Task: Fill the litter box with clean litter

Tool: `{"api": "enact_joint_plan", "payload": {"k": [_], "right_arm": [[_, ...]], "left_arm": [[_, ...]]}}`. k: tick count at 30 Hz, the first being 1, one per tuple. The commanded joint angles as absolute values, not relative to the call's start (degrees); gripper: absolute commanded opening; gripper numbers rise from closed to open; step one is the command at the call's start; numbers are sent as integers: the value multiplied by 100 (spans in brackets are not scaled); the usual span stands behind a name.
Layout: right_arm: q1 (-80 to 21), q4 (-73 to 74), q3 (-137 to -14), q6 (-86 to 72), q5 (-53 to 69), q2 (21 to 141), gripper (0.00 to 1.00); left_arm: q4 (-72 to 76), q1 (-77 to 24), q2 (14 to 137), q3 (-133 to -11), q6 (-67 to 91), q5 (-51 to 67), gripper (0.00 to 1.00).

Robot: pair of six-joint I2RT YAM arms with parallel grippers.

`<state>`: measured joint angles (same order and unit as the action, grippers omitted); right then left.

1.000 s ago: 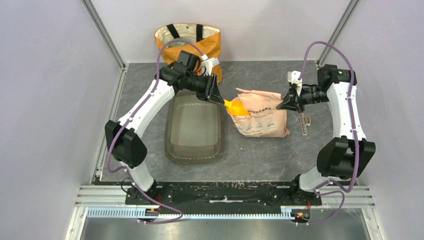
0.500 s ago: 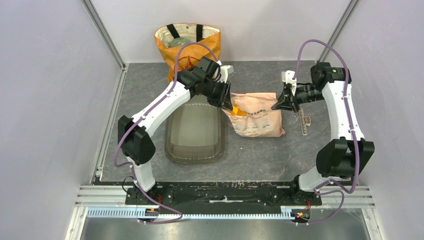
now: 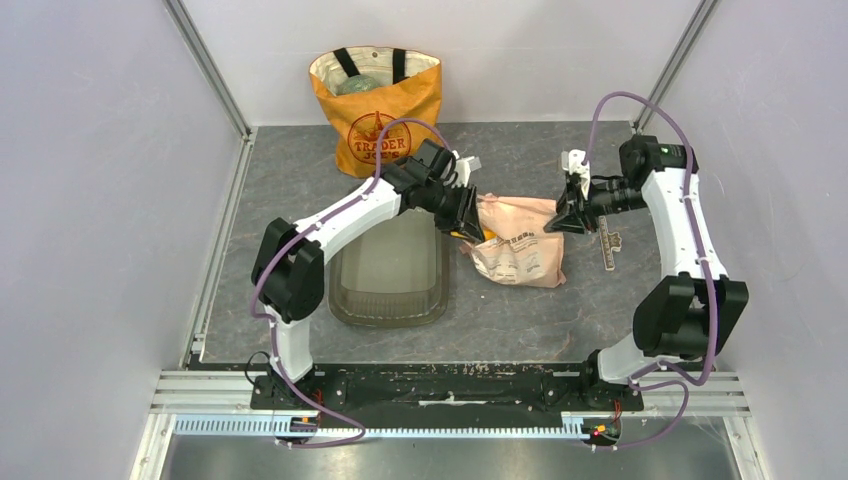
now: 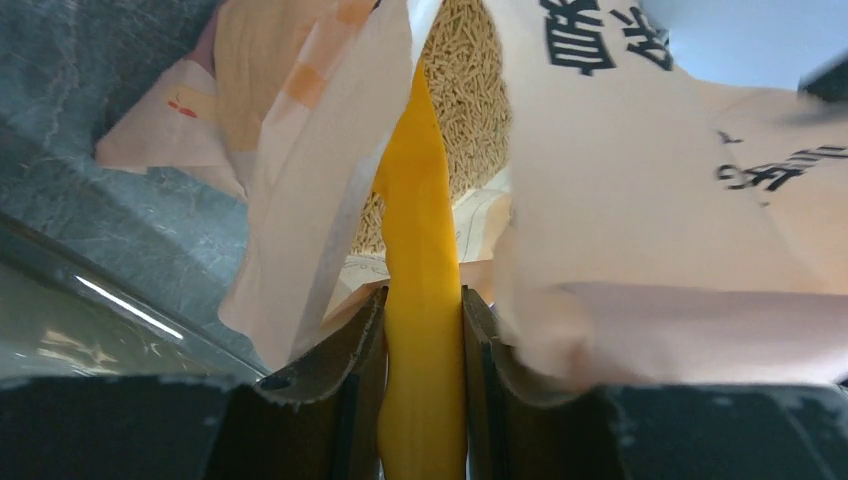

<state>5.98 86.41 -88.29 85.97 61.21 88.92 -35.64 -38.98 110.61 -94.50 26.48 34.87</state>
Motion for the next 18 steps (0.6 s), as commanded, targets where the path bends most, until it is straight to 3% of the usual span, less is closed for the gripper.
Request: {"api": "enact_joint_plan", "payload": {"k": [1, 3, 7, 13, 17, 18], "right_arm": [[915, 8449, -8570, 8595, 6264, 8614, 52], [1030, 8459, -8464, 8630, 6318, 8618, 64], [1025, 8526, -8258, 8743, 6656, 8540, 72], [702, 8078, -7928, 8243, 6946, 8195, 73], [503, 6757, -7371, 7091, 6786, 7792, 74], [448, 6314, -7159, 6620, 6664, 7678, 65]], "left_arm": [[-3568, -3973, 10780, -9063, 2679, 3691, 2], [-3598, -3951, 10652, -8930, 2613, 3674, 2], [-3663, -3939, 10606, -8887, 2521, 3734, 2], [-4077, -3938, 10621, -9150, 2403, 3532, 2], [-4096, -3939, 10567, -9088, 2388, 3477, 2], [-4068, -3933, 10568, -9084, 2391, 3527, 2]]}}
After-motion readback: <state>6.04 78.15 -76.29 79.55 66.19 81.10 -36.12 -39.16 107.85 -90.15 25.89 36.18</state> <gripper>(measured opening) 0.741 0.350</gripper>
